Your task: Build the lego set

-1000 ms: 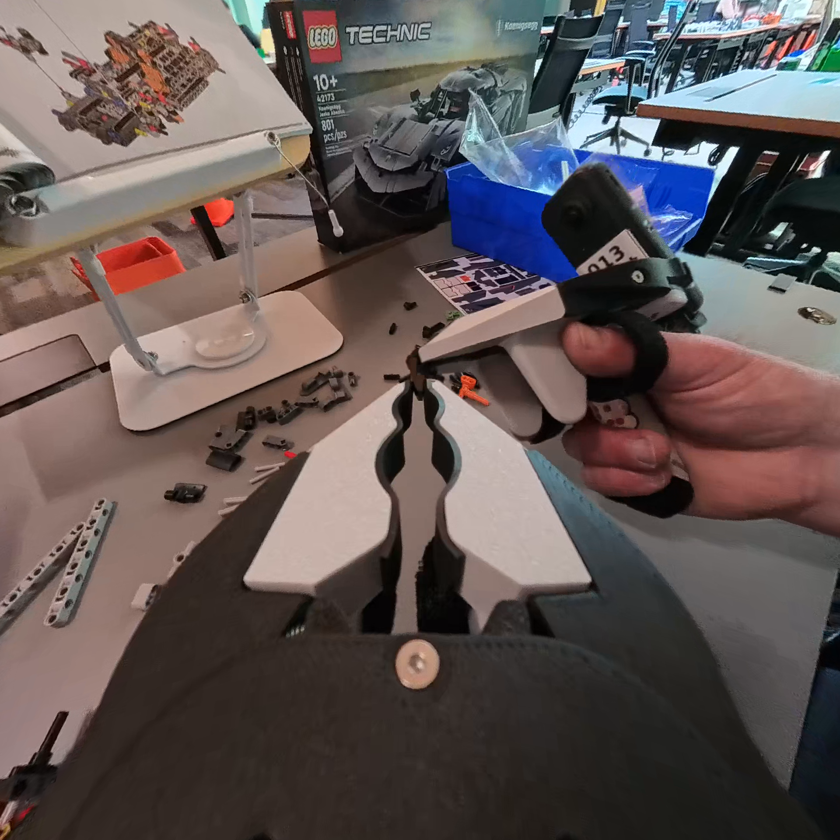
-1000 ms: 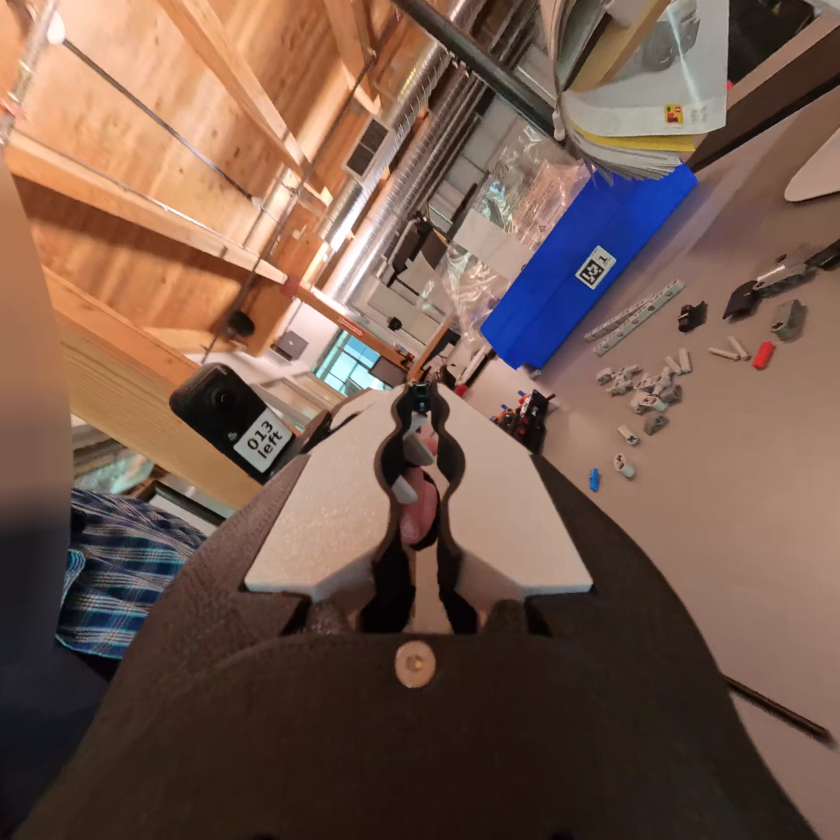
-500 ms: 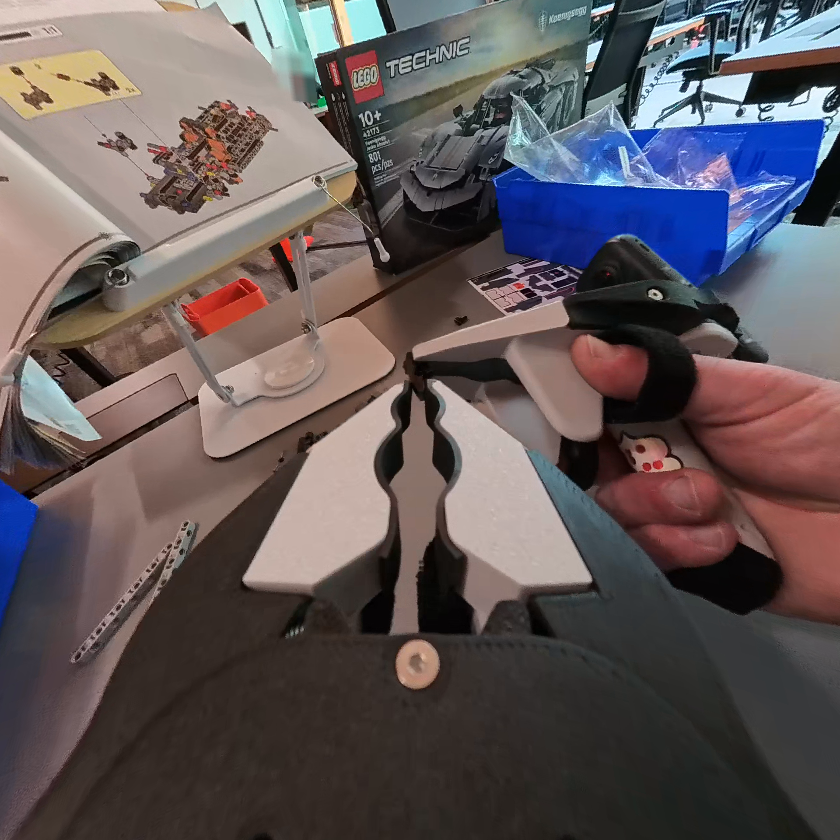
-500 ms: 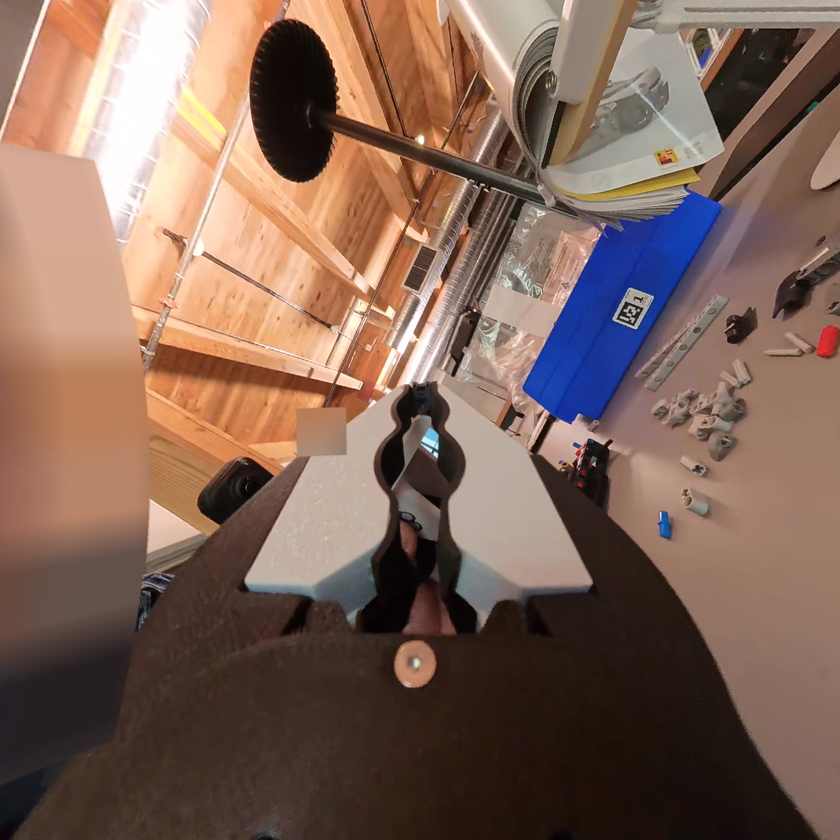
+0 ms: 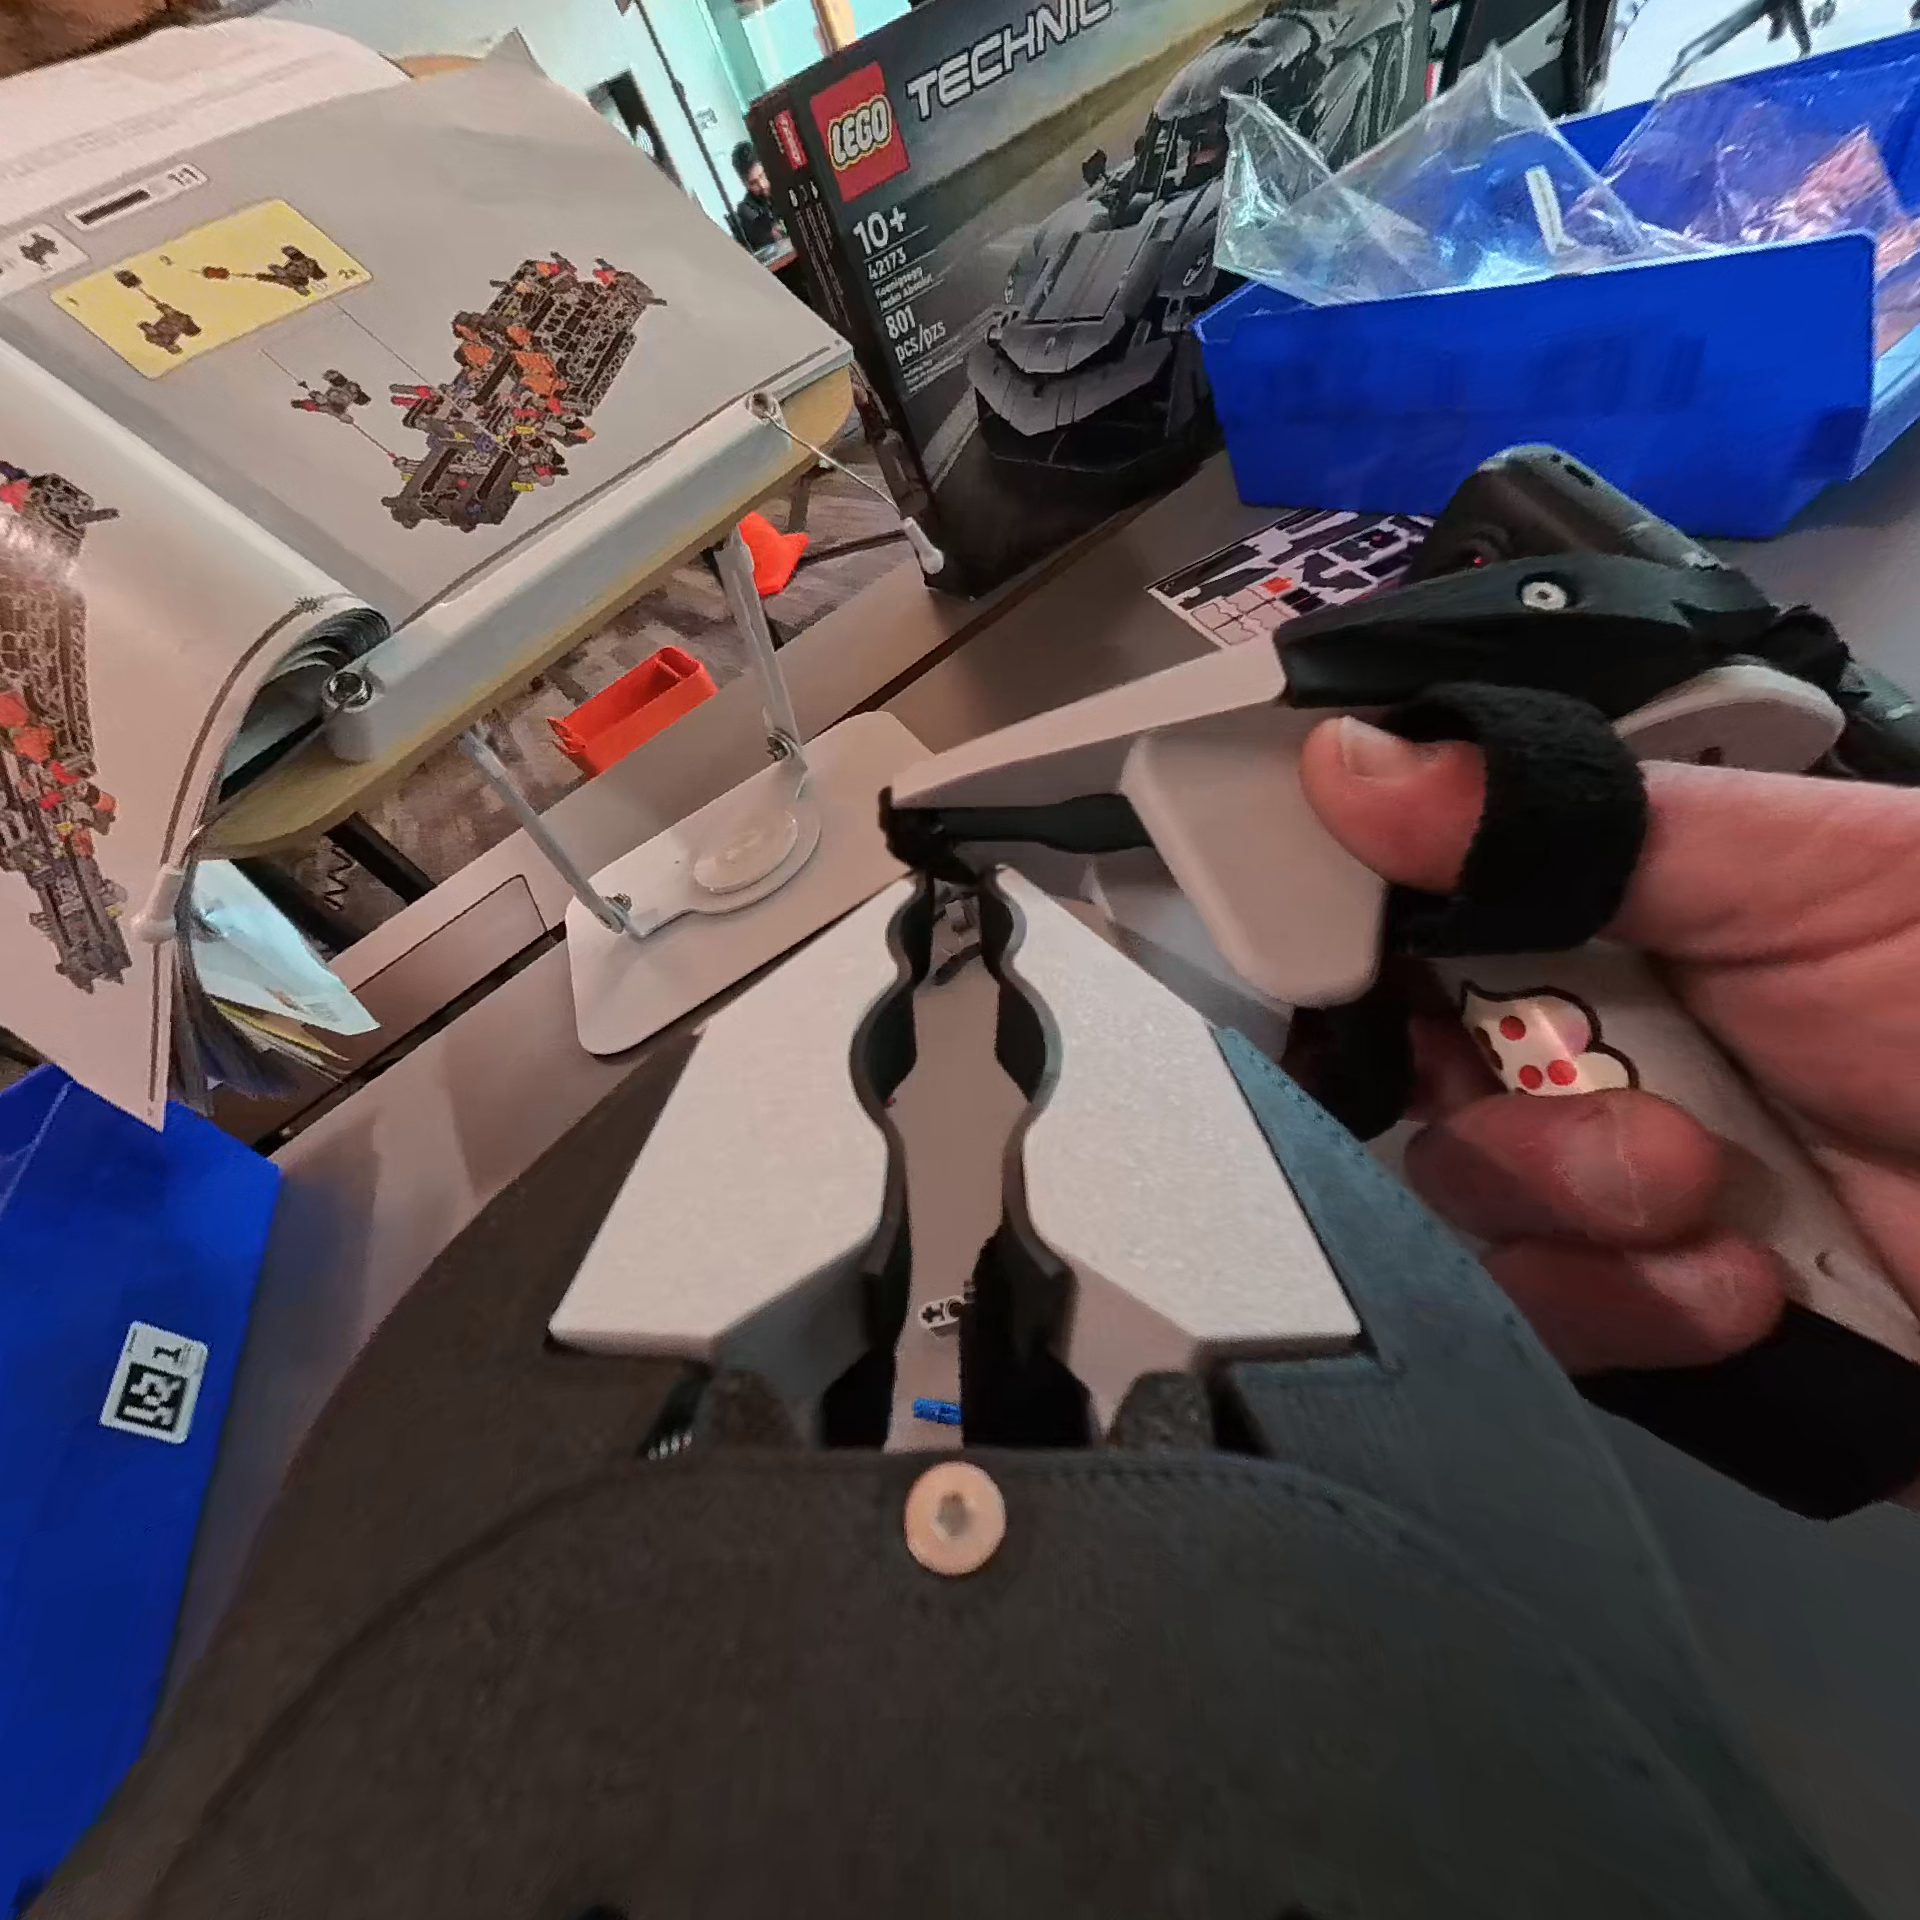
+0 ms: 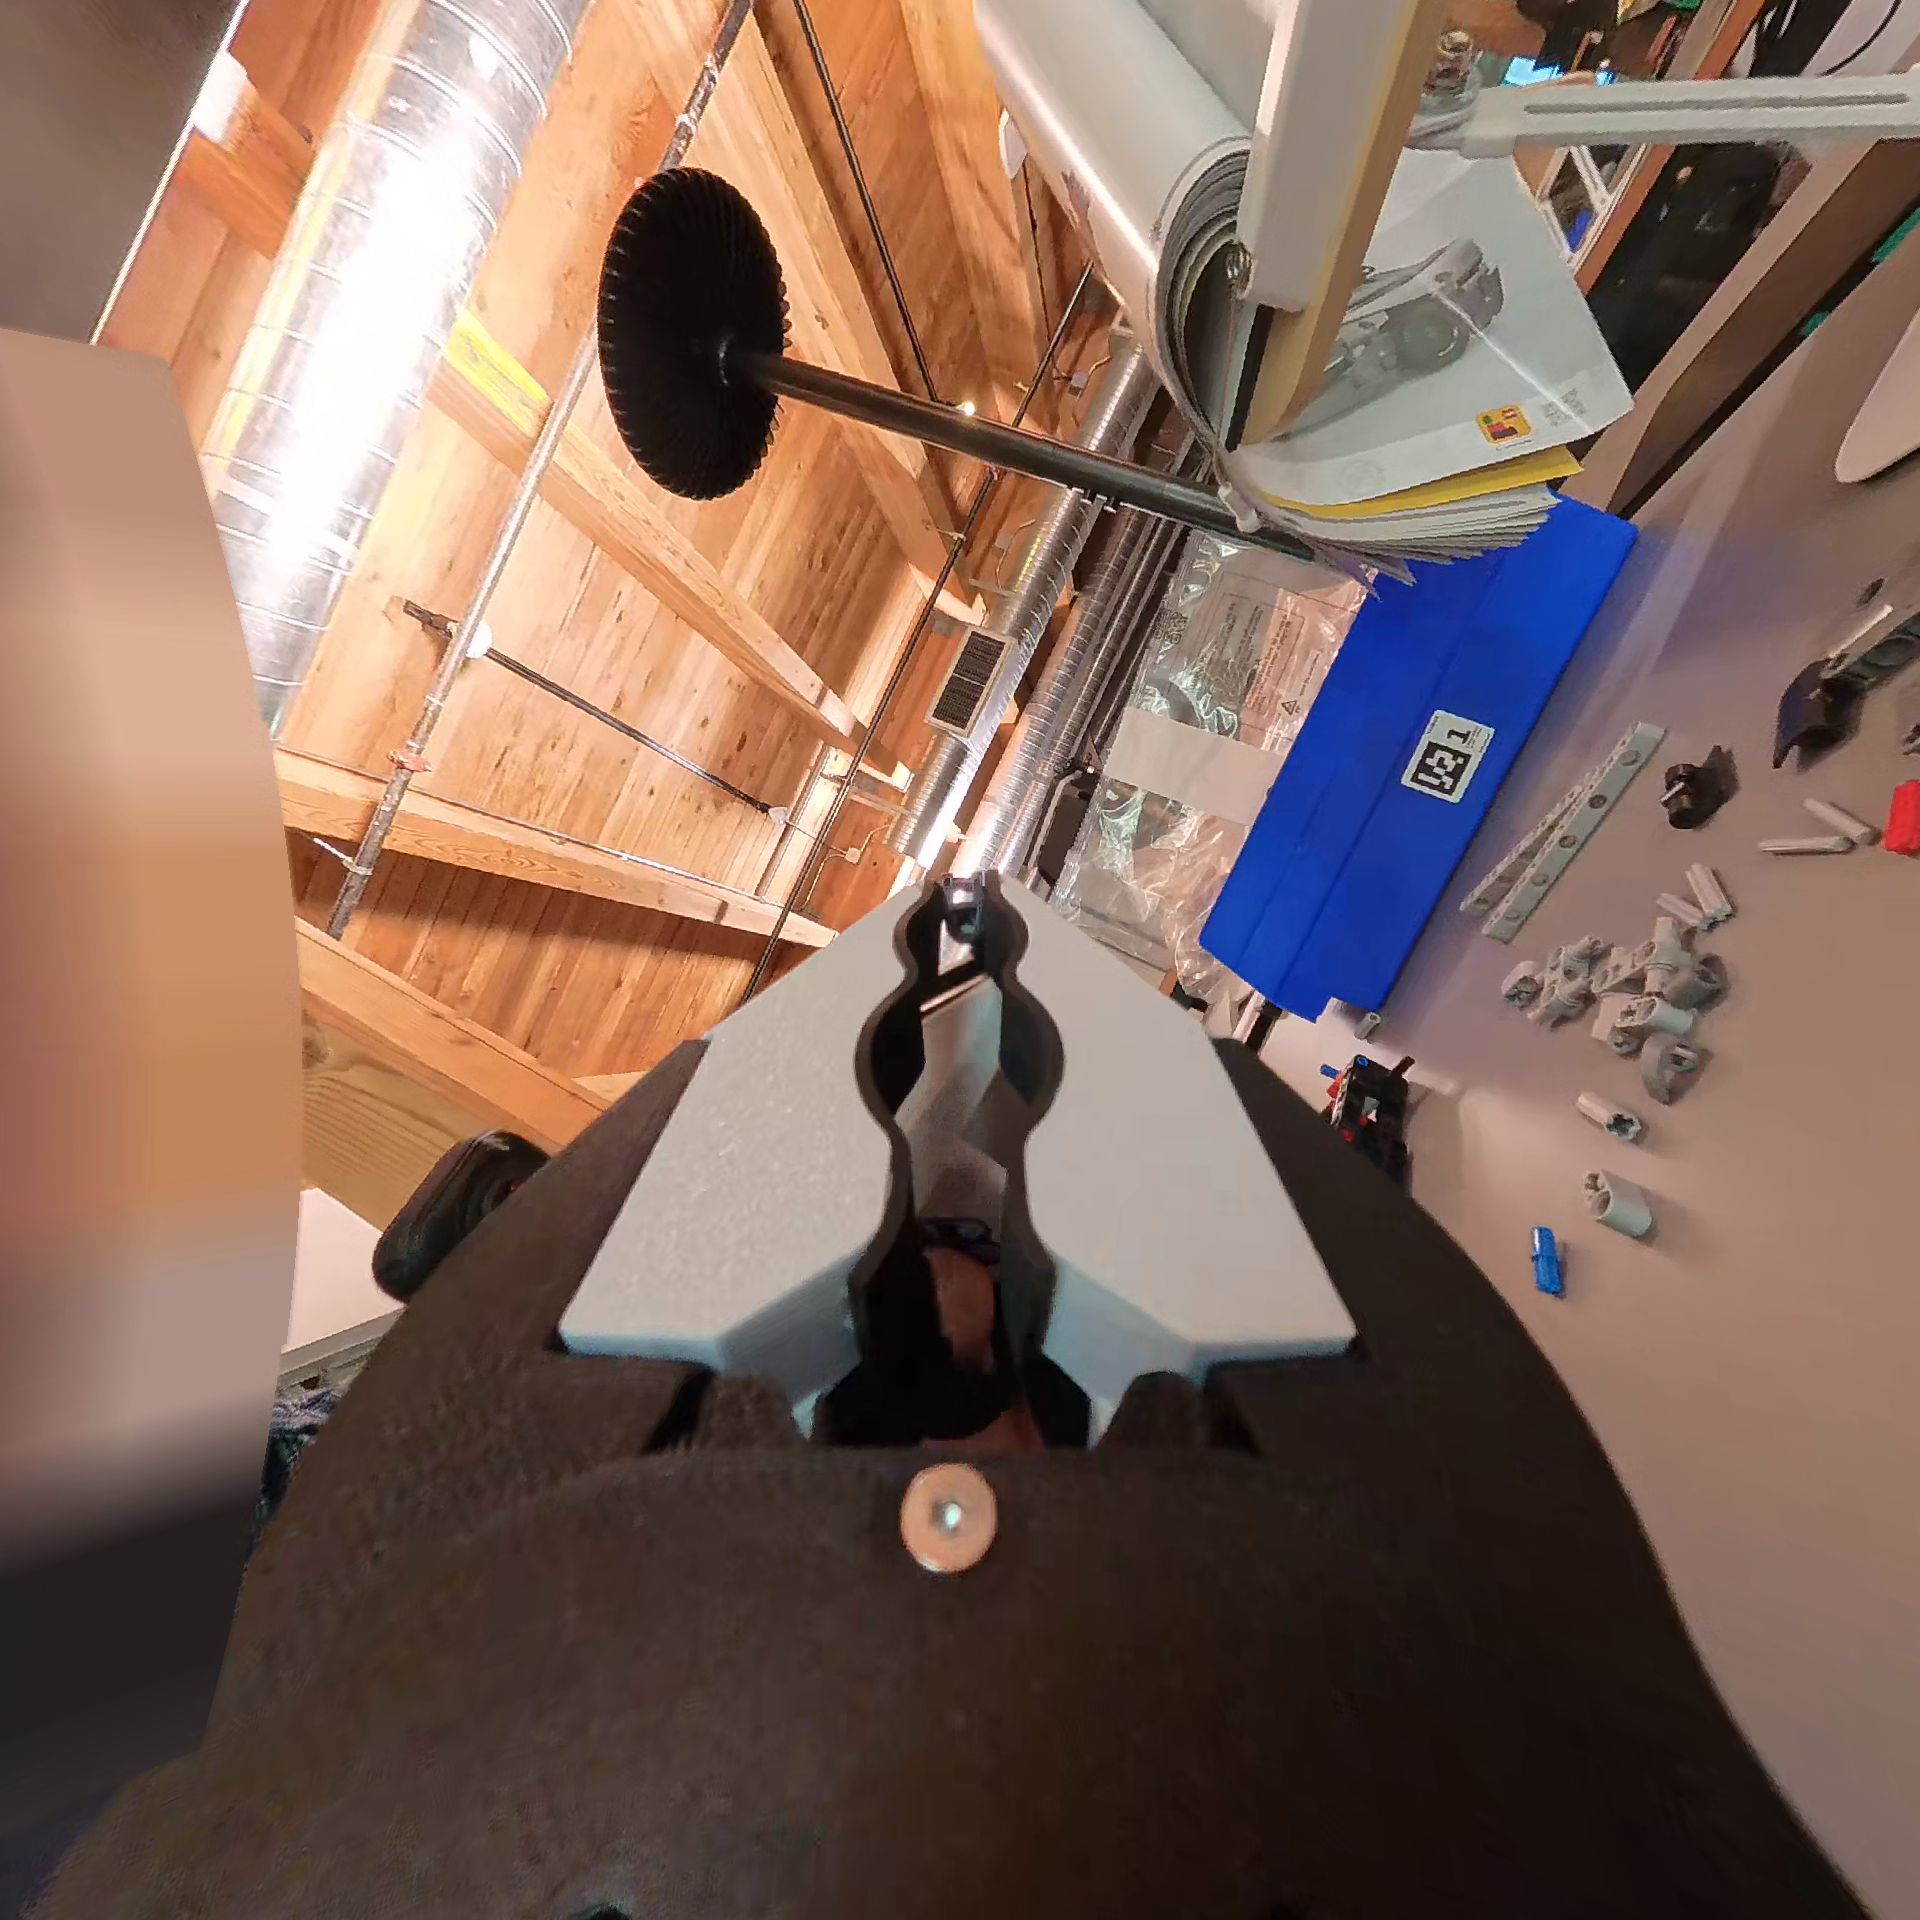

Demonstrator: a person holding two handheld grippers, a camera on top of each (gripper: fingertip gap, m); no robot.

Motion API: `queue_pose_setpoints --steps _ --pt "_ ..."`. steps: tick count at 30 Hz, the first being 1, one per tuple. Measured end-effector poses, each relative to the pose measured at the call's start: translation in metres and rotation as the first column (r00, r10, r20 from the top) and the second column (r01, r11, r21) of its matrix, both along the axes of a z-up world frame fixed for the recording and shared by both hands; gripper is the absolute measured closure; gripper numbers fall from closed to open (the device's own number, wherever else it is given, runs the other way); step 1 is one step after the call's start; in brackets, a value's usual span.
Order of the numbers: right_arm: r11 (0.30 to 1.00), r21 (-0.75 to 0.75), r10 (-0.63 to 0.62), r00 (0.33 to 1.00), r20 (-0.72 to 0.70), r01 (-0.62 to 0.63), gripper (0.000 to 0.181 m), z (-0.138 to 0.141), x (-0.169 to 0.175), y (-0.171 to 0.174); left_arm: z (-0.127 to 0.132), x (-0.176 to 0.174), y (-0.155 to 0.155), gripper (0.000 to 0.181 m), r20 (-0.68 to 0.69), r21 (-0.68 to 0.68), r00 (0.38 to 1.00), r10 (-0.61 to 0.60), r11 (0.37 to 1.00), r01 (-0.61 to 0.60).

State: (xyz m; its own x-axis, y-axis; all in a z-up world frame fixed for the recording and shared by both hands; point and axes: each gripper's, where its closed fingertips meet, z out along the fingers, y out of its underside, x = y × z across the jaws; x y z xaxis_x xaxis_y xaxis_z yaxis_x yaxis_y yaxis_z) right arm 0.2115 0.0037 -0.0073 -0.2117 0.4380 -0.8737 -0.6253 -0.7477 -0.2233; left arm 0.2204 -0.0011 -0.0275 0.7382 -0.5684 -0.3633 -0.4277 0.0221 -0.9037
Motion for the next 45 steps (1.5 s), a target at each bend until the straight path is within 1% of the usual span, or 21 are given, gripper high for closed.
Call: queue_pose_setpoints --steps 8,11,14,16,20,26,31,34,36,38,43,45 --pt "1.0 0.023 -0.019 0.999 0.037 0.018 0.177 -0.002 0.0 -0.001 -0.001 0.001 -0.002 0.174 0.005 -0.014 1.0 -0.006 1.0 0.006" --pt "0.997 0.075 -0.035 0.994 0.106 0.027 0.177 -0.001 0.0 -0.003 -0.001 0.002 -0.003 0.174 0.021 -0.031 0.999 -0.029 0.999 0.03" --pt "0.991 0.128 -0.053 0.984 0.171 0.031 0.177 0.001 0.001 -0.003 0.001 0.004 -0.005 0.175 0.07 -0.059 0.996 -0.056 0.996 0.06" --pt "0.989 0.146 -0.061 0.979 0.193 0.032 0.177 0.001 0.002 -0.003 0.001 0.005 -0.006 0.176 0.083 -0.069 0.994 -0.074 0.994 0.08" --pt "0.989 0.144 -0.053 0.978 0.199 0.025 0.177 -0.004 0.003 -0.004 -0.002 0.01 -0.01 0.181 0.114 -0.102 0.988 -0.108 0.988 0.119" --pt "0.991 0.136 -0.03 0.974 0.223 -0.001 0.177 -0.01 0.0 -0.006 -0.006 0.017 -0.014 0.181 0.129 -0.135 0.982 -0.141 0.978 0.159" --pt "0.993 0.098 0.033 0.966 0.258 -0.06 0.177 -0.024 0.0 -0.012 -0.014 0.02 -0.023 0.181 0.117 -0.162 0.976 -0.182 0.966 0.199" --pt "0.993 0.069 0.067 0.933 0.354 -0.097 0.177 -0.041 0.003 -0.021 -0.027 0.025 -0.034 0.181 0.128 -0.22 0.967 -0.221 0.944 0.245" --pt "0.99 0.029 0.115 0.91 0.398 -0.138 0.177 -0.054 0.005 -0.029 -0.037 0.027 -0.042 0.181 0.117 -0.257 0.966 -0.233 0.932 0.256" --pt "0.989 -0.003 0.134 0.875 0.464 -0.15 0.177 -0.068 0.009 -0.036 -0.047 0.031 -0.05 0.181 0.106 -0.297 0.963 -0.249 0.916 0.27" --pt "0.981 -0.063 0.191 0.834 0.518 -0.185 0.177 -0.085 0.016 -0.049 -0.064 0.035 -0.064 0.181 0.074 -0.359 0.96 -0.269 0.891 0.277" --pt "0.978 -0.064 0.199 0.803 0.562 -0.198 0.177 -0.089 0.02 -0.055 -0.068 0.031 -0.069 0.181 0.052 -0.397 0.961 -0.272 0.877 0.27"
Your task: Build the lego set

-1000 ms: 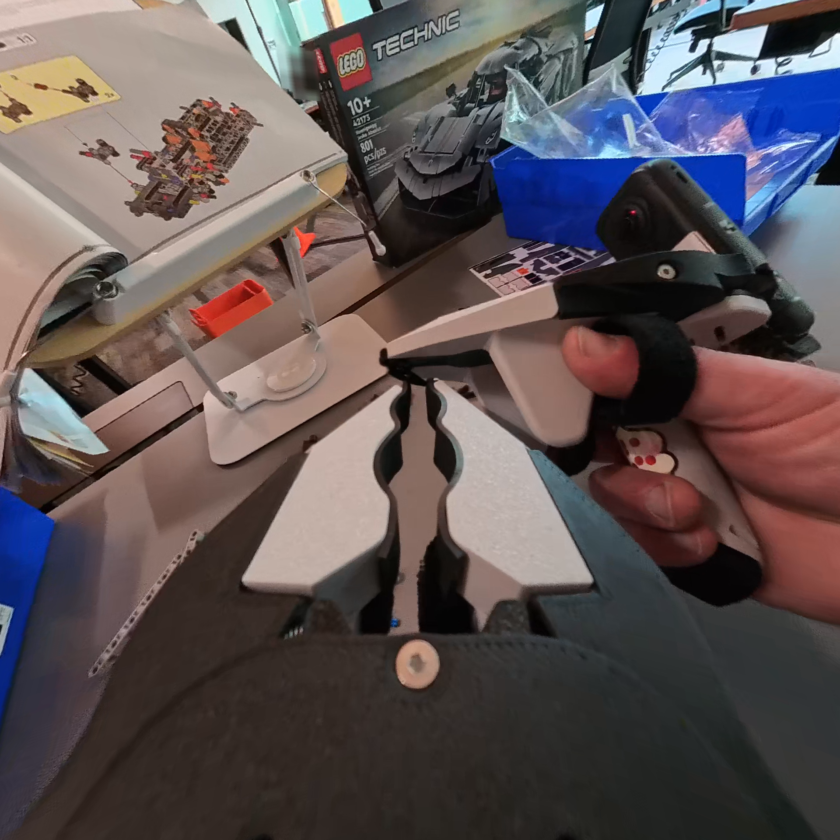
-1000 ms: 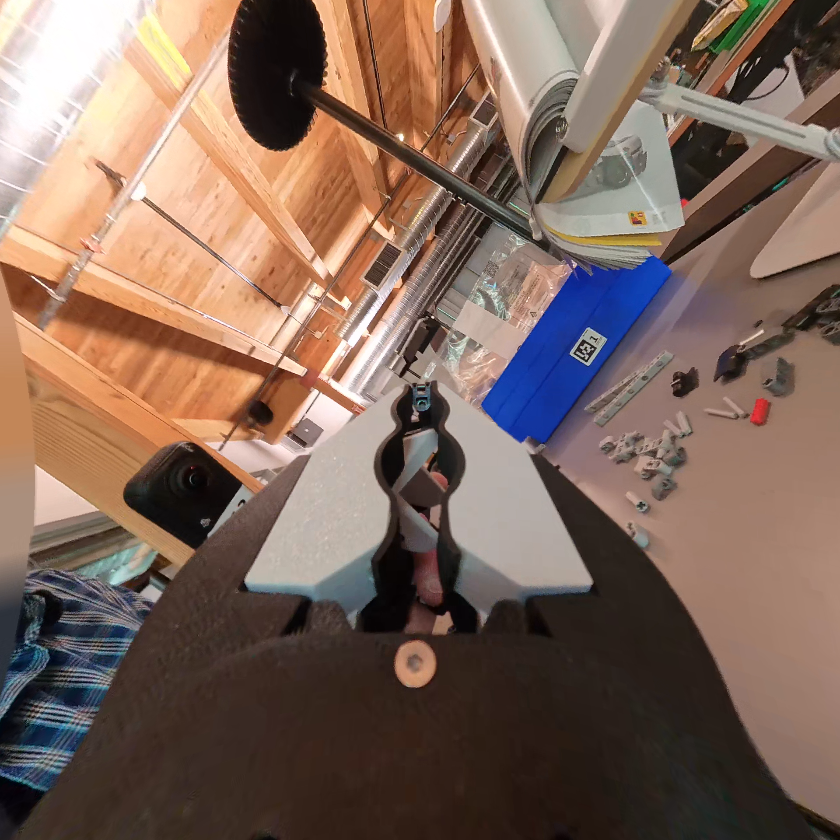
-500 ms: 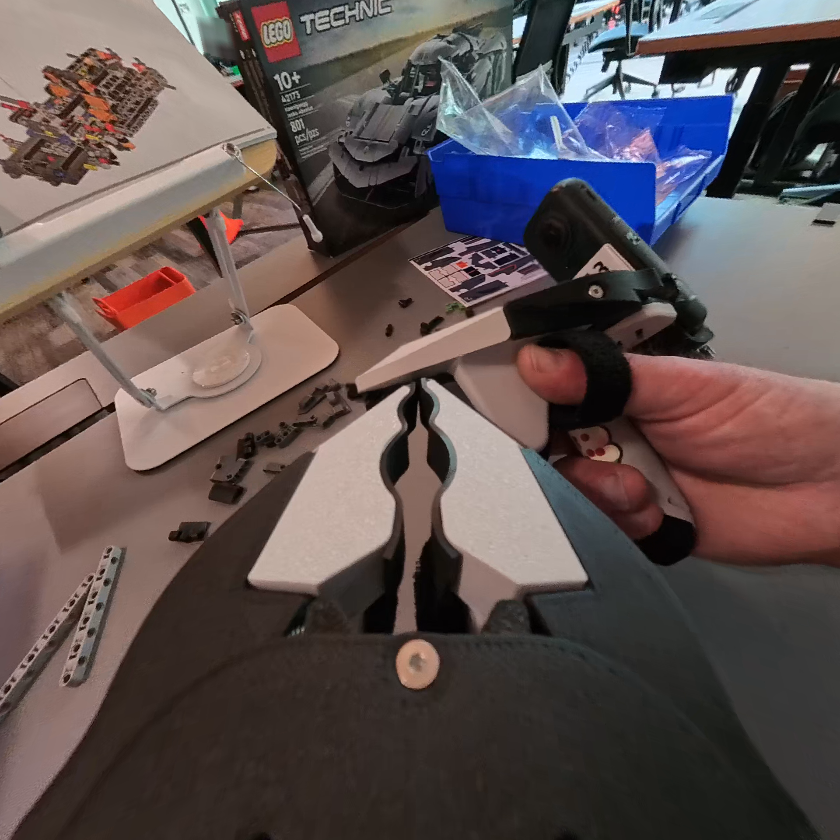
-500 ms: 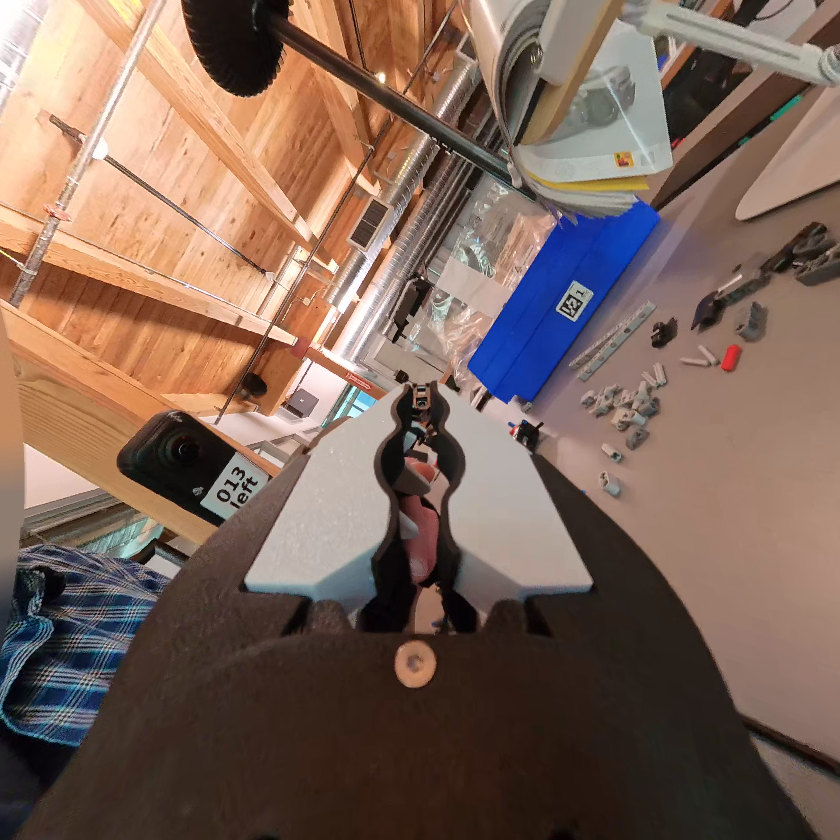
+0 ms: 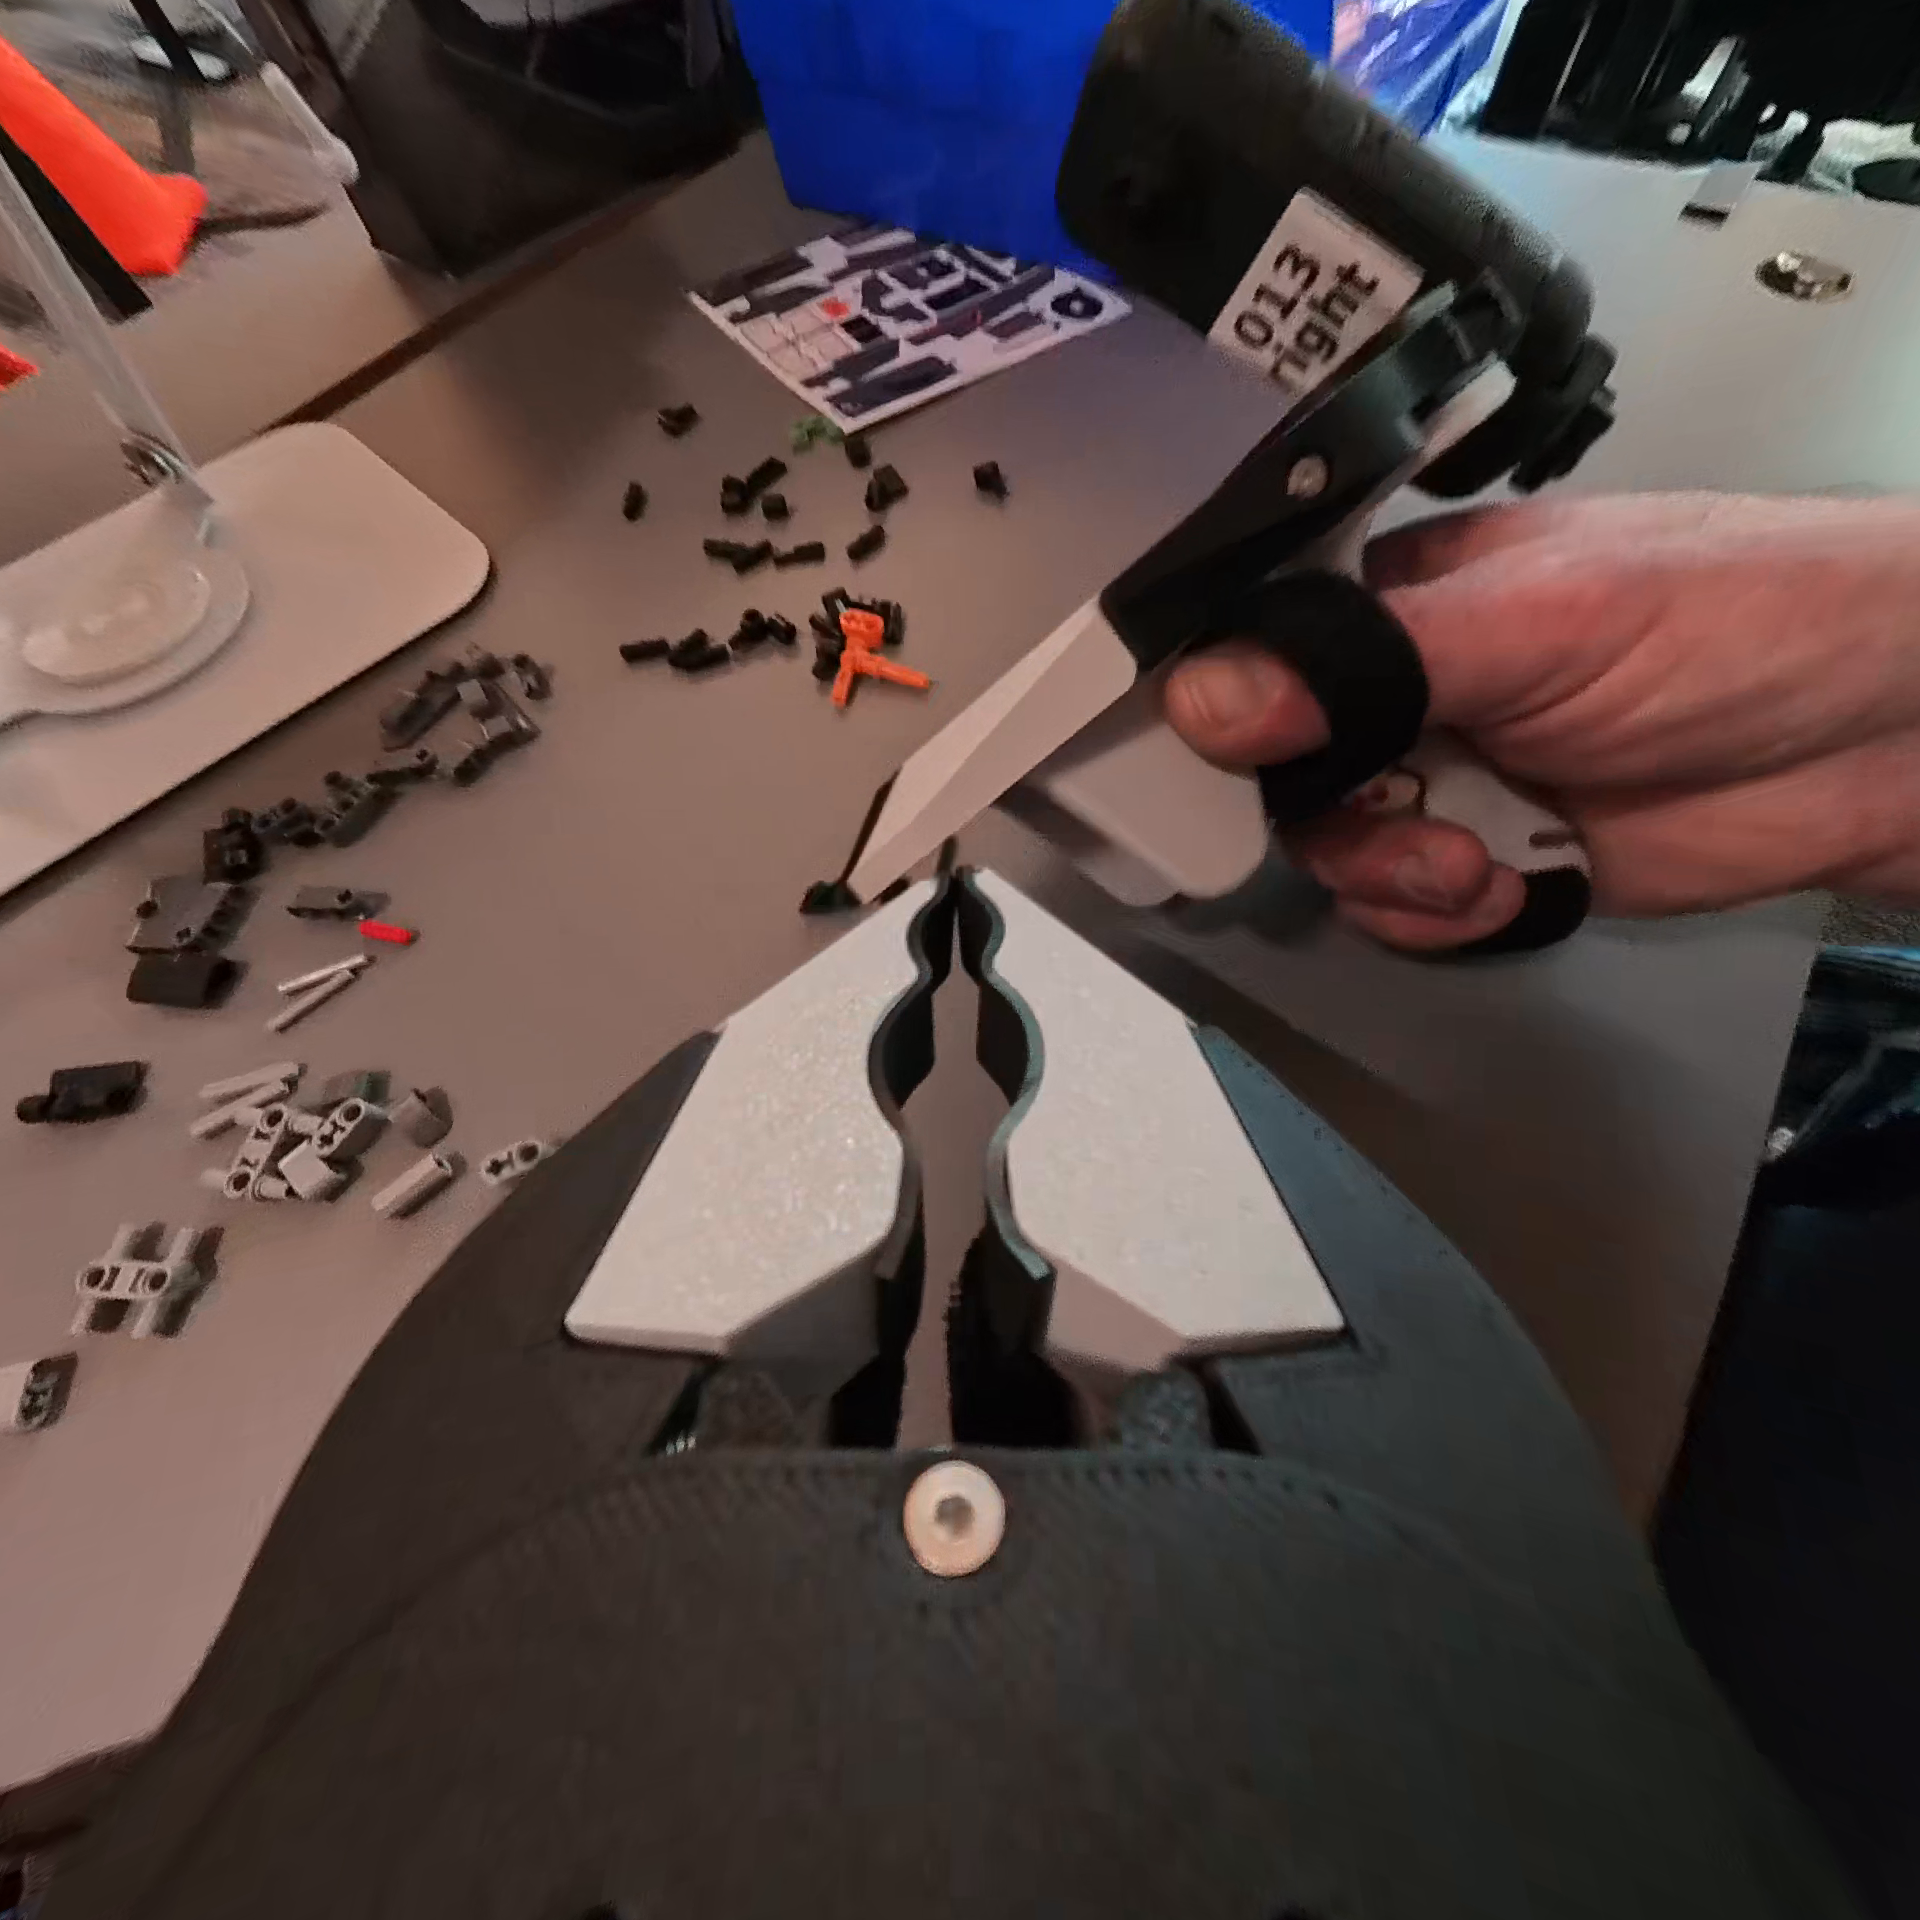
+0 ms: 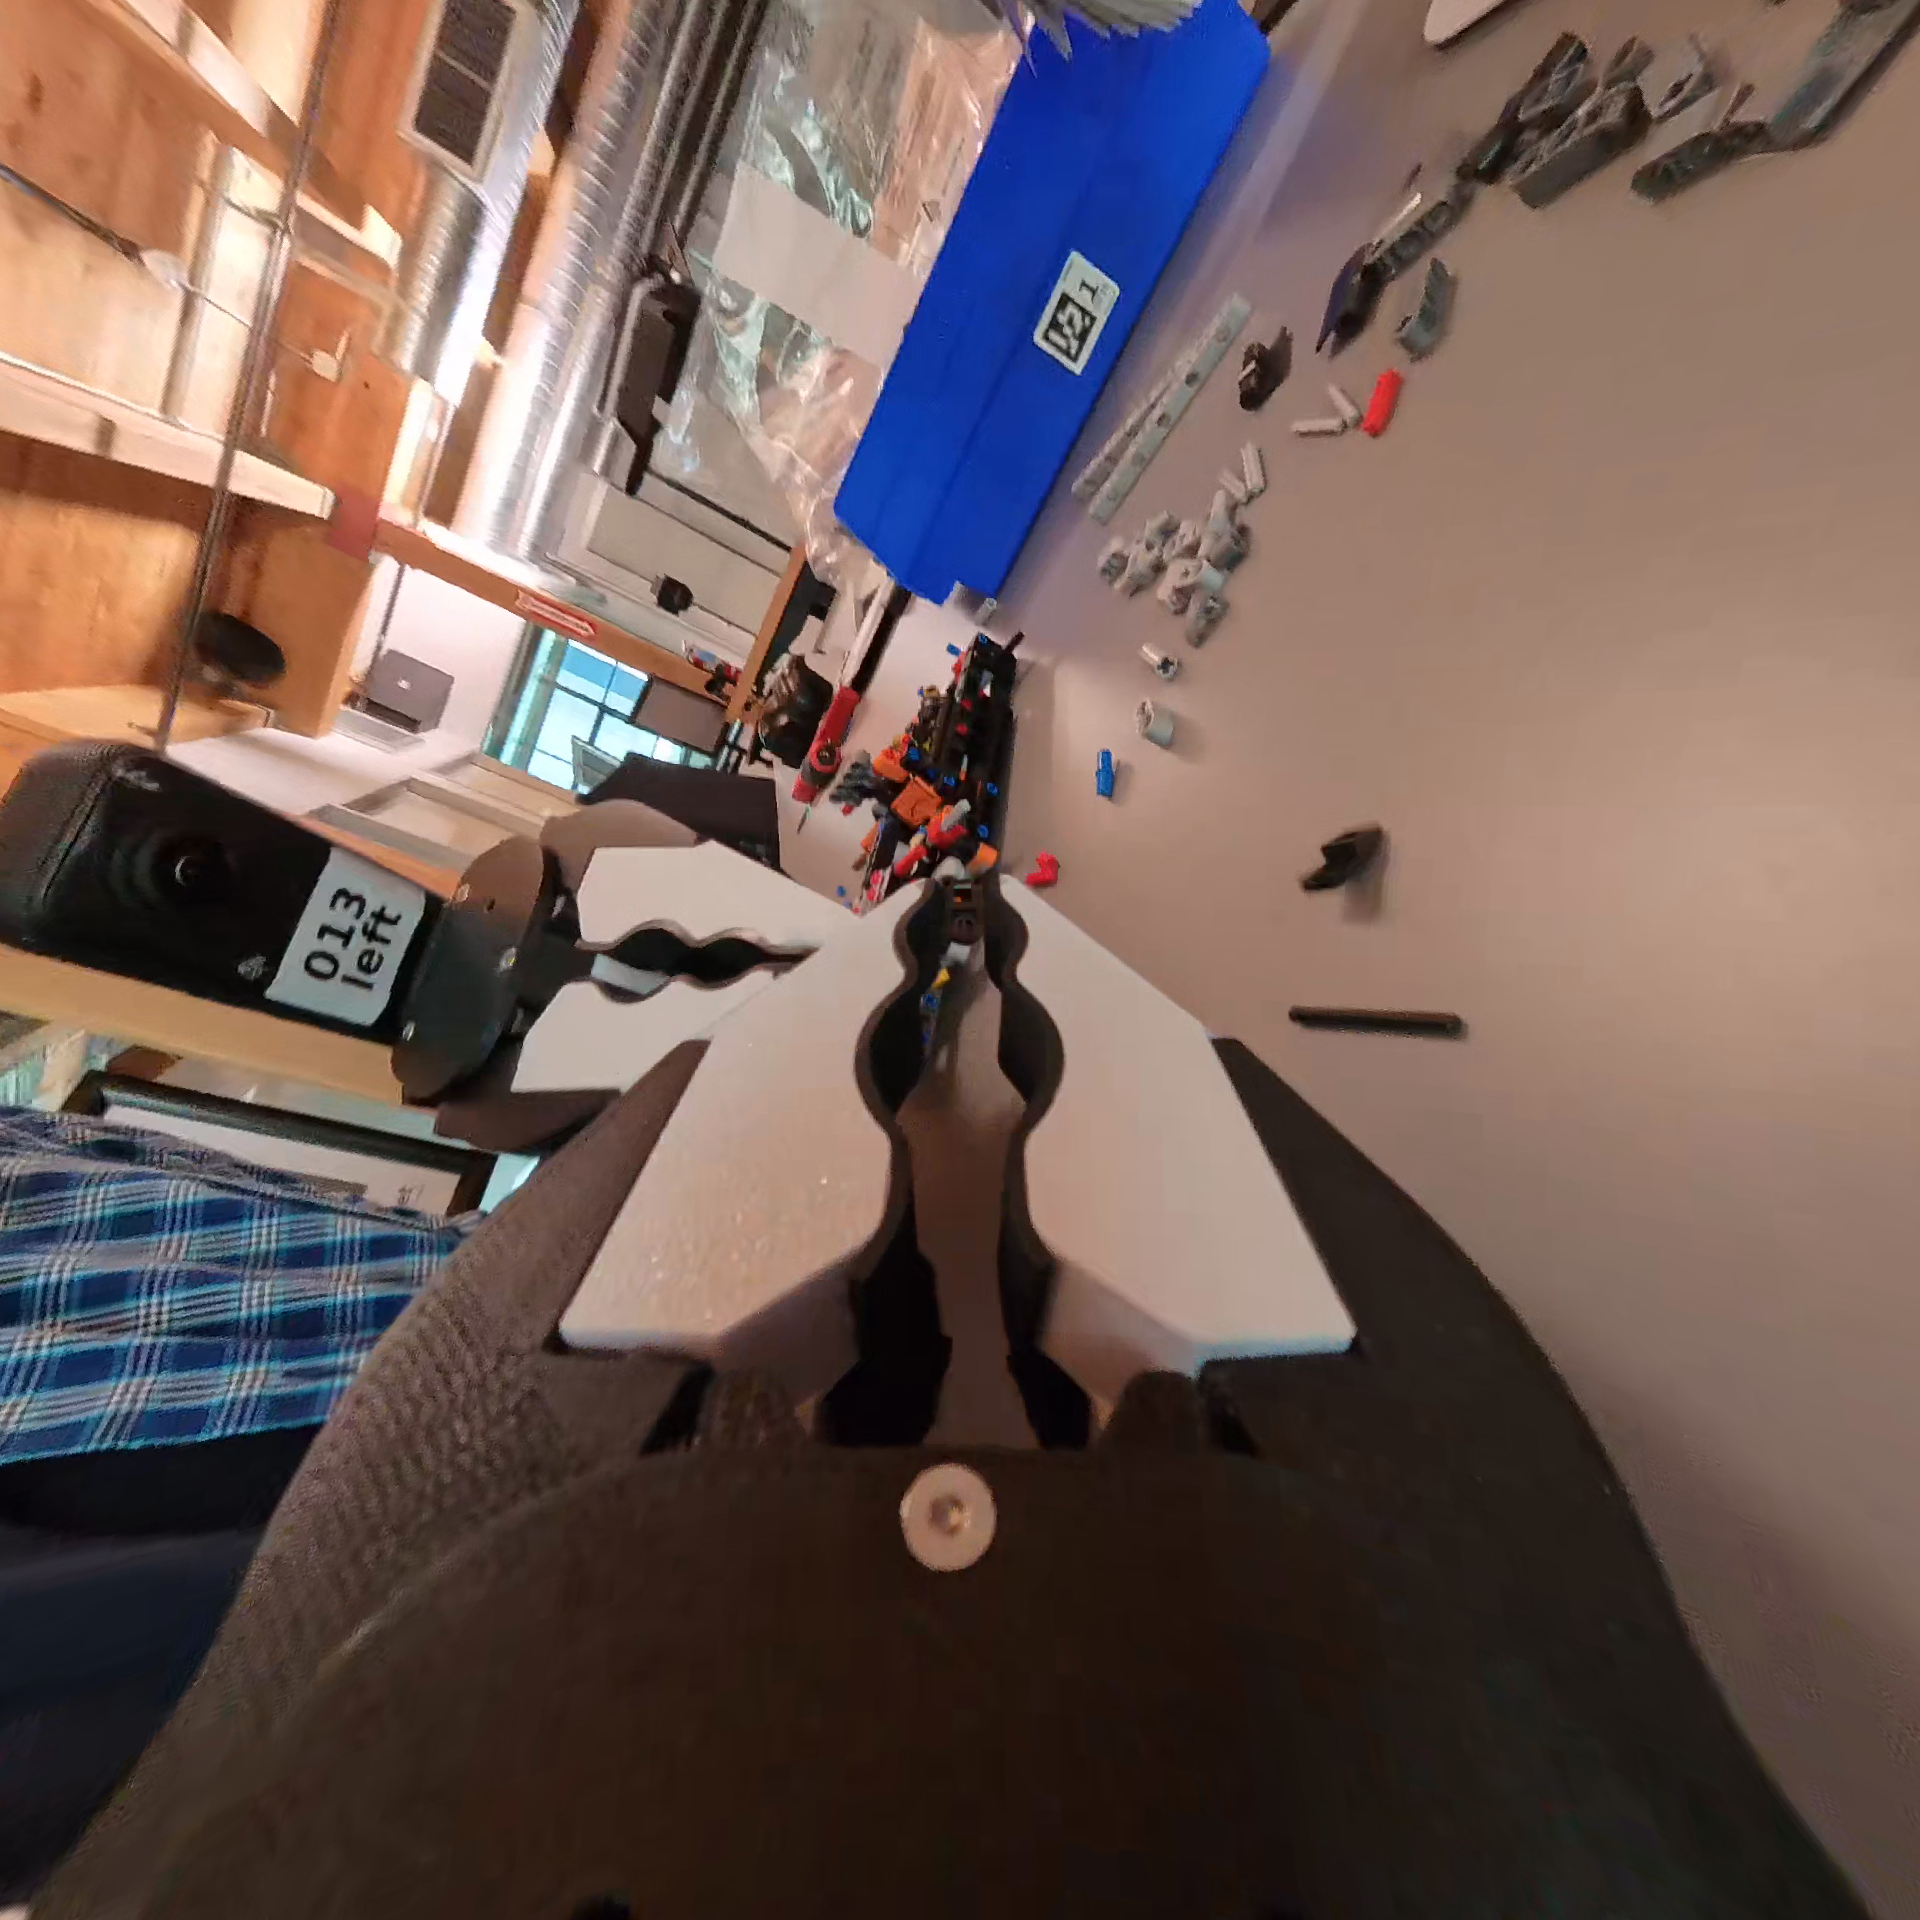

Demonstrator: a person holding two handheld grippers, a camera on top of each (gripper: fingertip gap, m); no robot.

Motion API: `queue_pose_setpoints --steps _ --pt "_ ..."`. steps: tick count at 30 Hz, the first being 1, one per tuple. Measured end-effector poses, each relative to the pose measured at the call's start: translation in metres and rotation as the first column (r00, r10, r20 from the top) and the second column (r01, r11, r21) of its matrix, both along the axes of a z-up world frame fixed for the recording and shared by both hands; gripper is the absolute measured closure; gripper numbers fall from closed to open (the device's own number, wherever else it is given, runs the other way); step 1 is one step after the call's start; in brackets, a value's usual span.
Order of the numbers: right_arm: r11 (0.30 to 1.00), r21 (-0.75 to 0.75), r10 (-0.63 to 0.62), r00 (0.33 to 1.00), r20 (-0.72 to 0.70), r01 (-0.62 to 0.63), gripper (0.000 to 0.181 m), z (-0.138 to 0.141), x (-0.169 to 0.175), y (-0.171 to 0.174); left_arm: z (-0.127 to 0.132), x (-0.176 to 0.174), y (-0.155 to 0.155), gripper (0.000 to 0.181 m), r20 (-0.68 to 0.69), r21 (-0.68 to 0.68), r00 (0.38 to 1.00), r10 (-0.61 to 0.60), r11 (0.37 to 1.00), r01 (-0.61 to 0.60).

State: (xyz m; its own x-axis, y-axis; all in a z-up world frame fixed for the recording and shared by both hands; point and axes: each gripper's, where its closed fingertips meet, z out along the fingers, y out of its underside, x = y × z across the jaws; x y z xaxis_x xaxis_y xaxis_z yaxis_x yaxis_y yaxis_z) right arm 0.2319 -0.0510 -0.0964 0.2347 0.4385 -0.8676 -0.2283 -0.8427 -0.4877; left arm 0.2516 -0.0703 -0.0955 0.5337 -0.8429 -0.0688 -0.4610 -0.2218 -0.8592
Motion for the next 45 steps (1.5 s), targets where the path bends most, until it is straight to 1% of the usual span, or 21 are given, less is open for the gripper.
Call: queue_pose_setpoints --steps 2,5,8,10,11,13,16,19,21,24,27,29,31,34,37,40,41,43,45 --pt "0.999 -0.025 0.028 1.0 -0.001 -0.028 0.176 -0.001 0.003 -0.006 -0.001 -0.004 -0.002 0.181 -0.004 -0.015 1.0 0.011 1.0 -0.011" --pt "0.994 -0.07 0.077 0.997 -0.02 -0.078 0.177 -0.006 0.005 -0.012 -0.001 -0.008 0.0 0.176 -0.049 0.02 0.999 0.018 1.0 -0.017" --pt "0.984 -0.096 0.149 0.988 -0.048 -0.153 0.176 -0.004 0.005 -0.019 -0.003 -0.005 -0.004 0.167 -0.095 0.062 0.995 -0.04 0.997 0.046" --pt "0.973 -0.115 0.195 0.978 -0.072 -0.202 0.176 -0.001 0.005 -0.023 -0.006 -0.004 -0.006 0.165 -0.118 0.085 0.991 -0.068 0.993 0.079" --pt "0.968 -0.125 0.206 0.974 -0.093 -0.217 0.176 0.001 0.005 -0.024 -0.006 -0.001 -0.008 0.166 -0.121 0.095 0.989 -0.088 0.99 0.1" --pt "0.961 -0.143 0.222 0.969 -0.106 -0.236 0.176 0.001 0.005 -0.025 -0.008 -0.002 -0.007 0.169 -0.143 0.112 0.987 -0.079 0.989 0.096" --pt "0.944 -0.171 0.262 0.956 -0.129 -0.281 0.176 0.002 0.007 -0.028 -0.008 0.0 -0.01 0.172 -0.138 0.133 0.987 -0.085 0.986 0.104" --pt "0.949 -0.153 0.265 0.961 -0.083 -0.275 0.176 -0.001 0.006 -0.029 -0.01 -0.003 -0.008 0.177 -0.145 0.148 0.988 -0.057 0.986 0.079" --pt "0.953 -0.138 0.261 0.962 -0.074 -0.269 0.176 0.001 0.005 -0.029 -0.007 -0.003 -0.008 0.177 -0.12 0.144 0.991 -0.053 0.987 0.07" --pt "0.957 -0.118 0.263 0.964 -0.036 -0.265 0.176 -0.001 0.006 -0.028 -0.01 -0.003 -0.007 0.177 -0.12 0.134 0.992 -0.044 0.989 0.06" --pt "0.961 -0.091 0.26 0.965 -0.018 -0.261 0.168 0.001 0.009 -0.026 -0.009 -0.005 -0.005 0.177 -0.08 0.089 0.997 -0.021 0.996 0.028" --pt "0.967 -0.052 0.25 0.967 0.046 -0.248 0.162 -0.001 0.014 -0.022 -0.01 -0.009 -0.002 0.177 -0.071 0.053 0.997 0.002 0.999 0.002" --pt "0.972 0.041 0.221 0.962 0.159 -0.23 0.163 -0.004 0.02 -0.016 -0.009 -0.012 0.001 0.177 -0.049 0.017 0.999 0.018 1.0 -0.017" --pt "0.945 0.156 0.247 0.941 0.23 -0.286 0.164 0.007 0.015 -0.019 -0.006 -0.015 0.006 0.177 -0.049 0.016 0.999 0.009 1.0 -0.009" --pt "0.883 0.304 0.233 0.897 0.375 -0.356 0.168 0.01 0.01 -0.023 0.0 -0.014 0.007 0.177 -0.028 -0.003 1.0 -0.002 1.0 0.002" --pt "0.804 0.438 0.128 0.836 0.534 -0.403 0.171 0.009 0.013 -0.018 0.007 -0.013 0.007 0.177 0.025 -0.034 1.0 0.002 0.999 -0.001" --pt "0.78 0.482 0.086 0.831 0.55 -0.4 0.172 0.013 0.013 -0.016 0.009 -0.012 0.007 0.177 0.039 -0.05 0.999 0.003 0.999 -0.001" --pt "0.733 0.55 0.039 0.832 0.554 -0.4 0.174 0.023 0.012 -0.018 0.009 -0.012 0.006 0.177 0.016 -0.048 1.0 0.003 0.999 -0.003" --pt "0.686 0.576 -0.008 0.787 0.616 -0.444 0.176 0.022 0.013 -0.017 0.009 -0.011 0.005 0.177 -0.038 -0.016 0.999 -0.012 1.0 0.011"
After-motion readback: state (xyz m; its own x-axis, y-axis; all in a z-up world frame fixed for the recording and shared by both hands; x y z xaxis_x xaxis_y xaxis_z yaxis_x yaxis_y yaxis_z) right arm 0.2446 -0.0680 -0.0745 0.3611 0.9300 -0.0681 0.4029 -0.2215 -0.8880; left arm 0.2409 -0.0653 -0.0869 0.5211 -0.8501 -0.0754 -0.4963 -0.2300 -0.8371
